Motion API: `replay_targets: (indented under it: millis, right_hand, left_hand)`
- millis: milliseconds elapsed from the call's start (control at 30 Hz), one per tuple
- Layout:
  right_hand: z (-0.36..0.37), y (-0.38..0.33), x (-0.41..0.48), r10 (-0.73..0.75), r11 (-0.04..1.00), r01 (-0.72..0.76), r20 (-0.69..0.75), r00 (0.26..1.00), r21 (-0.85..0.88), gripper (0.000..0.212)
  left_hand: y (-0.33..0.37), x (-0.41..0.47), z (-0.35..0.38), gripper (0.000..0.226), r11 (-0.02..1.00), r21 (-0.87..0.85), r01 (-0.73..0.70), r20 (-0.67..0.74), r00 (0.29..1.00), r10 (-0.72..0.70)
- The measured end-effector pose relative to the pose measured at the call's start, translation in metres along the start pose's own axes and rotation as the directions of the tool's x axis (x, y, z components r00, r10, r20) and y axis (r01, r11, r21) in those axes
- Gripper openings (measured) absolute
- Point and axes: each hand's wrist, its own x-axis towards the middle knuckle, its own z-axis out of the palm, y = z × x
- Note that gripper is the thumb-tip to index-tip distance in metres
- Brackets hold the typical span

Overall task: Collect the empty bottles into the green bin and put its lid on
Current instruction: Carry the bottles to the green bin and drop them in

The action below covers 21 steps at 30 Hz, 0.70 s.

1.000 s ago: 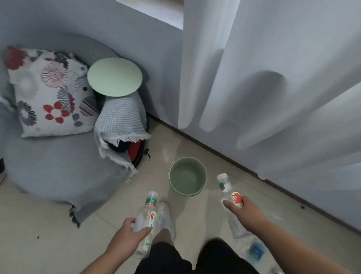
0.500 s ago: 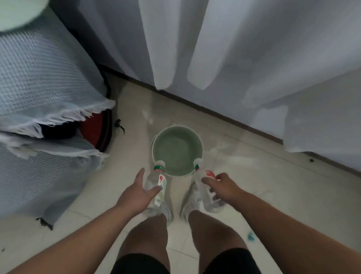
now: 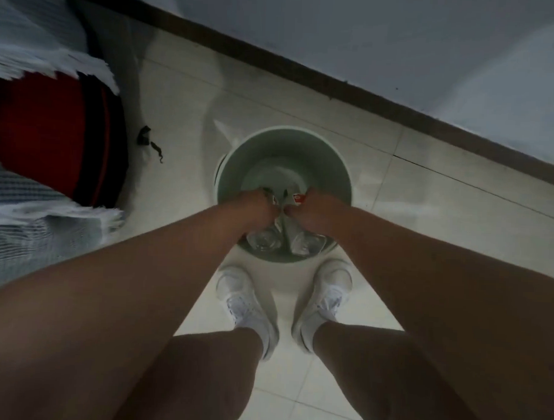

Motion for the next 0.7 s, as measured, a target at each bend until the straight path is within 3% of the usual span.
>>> replay_targets:
  millis: [100, 300, 400, 700]
  right_hand:
    - [0.019, -0.003, 0.028, 0.013, 0.999, -0.010, 0.065, 0.998, -0.054, 0.043]
    - [0.023, -0.008, 0.037, 0.031, 0.991, -0.011, 0.149, 0.988, -0.132, 0.043]
    - [0.023, -0.003, 0.044, 0.036, 0.984, -0.006, 0.165, 0.986, -0.178, 0.044]
    - [0.017, 0.010, 0.037, 0.100, 0.994, -0.103, 0.077, 0.992, 0.039, 0.036]
  left_hand:
    - [-0.008, 0.035, 0.020, 0.046, 0.991, 0.118, 0.069, 0.105, 0.991, -0.081]
    - [-0.013, 0.042, 0.024, 0.058, 0.994, 0.013, 0.110, 0.099, 0.989, -0.110]
    - [-0.015, 0.044, 0.023, 0.055, 0.992, 0.046, 0.114, 0.062, 0.991, -0.117]
    - [-0.014, 0.008, 0.013, 0.045, 0.992, 0.018, 0.129, -0.052, 0.990, -0.128]
